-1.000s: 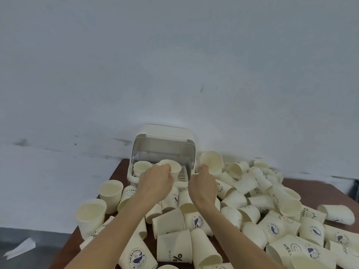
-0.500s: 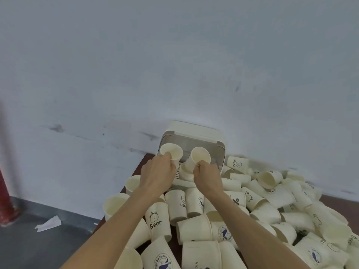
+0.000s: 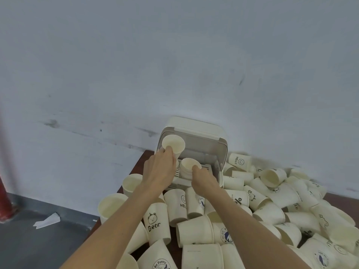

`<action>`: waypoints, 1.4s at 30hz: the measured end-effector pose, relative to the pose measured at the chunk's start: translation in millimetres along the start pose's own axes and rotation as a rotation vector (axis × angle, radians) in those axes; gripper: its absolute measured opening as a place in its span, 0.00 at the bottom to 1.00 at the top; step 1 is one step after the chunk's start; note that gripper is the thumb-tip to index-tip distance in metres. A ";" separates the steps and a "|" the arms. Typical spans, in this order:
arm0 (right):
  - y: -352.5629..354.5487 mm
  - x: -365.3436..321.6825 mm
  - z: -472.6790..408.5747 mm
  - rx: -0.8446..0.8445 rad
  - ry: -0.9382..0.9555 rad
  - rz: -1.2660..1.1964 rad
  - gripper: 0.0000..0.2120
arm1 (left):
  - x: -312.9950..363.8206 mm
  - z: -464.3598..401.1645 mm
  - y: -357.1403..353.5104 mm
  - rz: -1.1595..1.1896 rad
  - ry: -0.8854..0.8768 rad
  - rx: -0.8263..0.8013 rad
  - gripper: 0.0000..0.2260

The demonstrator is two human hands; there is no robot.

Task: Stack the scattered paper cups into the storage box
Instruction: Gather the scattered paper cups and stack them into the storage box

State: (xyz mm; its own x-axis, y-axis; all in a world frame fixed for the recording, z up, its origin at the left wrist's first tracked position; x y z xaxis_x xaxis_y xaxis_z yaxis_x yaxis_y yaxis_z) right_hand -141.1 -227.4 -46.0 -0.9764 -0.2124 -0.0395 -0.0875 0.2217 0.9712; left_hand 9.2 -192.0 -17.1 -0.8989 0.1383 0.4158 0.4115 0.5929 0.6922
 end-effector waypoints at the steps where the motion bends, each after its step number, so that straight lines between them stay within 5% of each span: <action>1: -2.2 -0.6 0.9 0.004 0.017 0.013 0.10 | -0.2 -1.6 -1.2 -0.002 -0.007 0.011 0.13; 17: -8.4 -3.2 9.1 0.082 0.123 0.041 0.13 | -21.9 -12.4 -42.9 -0.099 0.031 -0.086 0.07; 30: -8.6 0.2 8.4 0.065 0.082 0.007 0.20 | -15.2 -6.3 -61.4 -0.179 0.082 -0.205 0.12; 42: 13.5 4.7 27.5 -0.086 -0.105 -0.321 0.36 | 30.6 22.0 -16.8 -0.010 0.052 -0.283 0.21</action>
State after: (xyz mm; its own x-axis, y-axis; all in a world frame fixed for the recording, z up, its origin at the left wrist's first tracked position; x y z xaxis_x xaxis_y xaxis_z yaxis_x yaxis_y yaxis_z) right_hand -152.3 -199.2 -39.5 -0.9170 -0.1587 -0.3660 -0.3811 0.0774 0.9213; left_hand -28.5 -180.3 -29.0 -0.8973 0.0878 0.4326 0.4345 0.3478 0.8308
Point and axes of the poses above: each hand's wrist, its own z-axis away from the middle knuckle, its own y-axis out of the back of the hand, x = y × z, the point moved 2 cm from there along -z, towards the middle knuckle, and after that the axes turned 9 degrees about x, right-handed, at the moved point
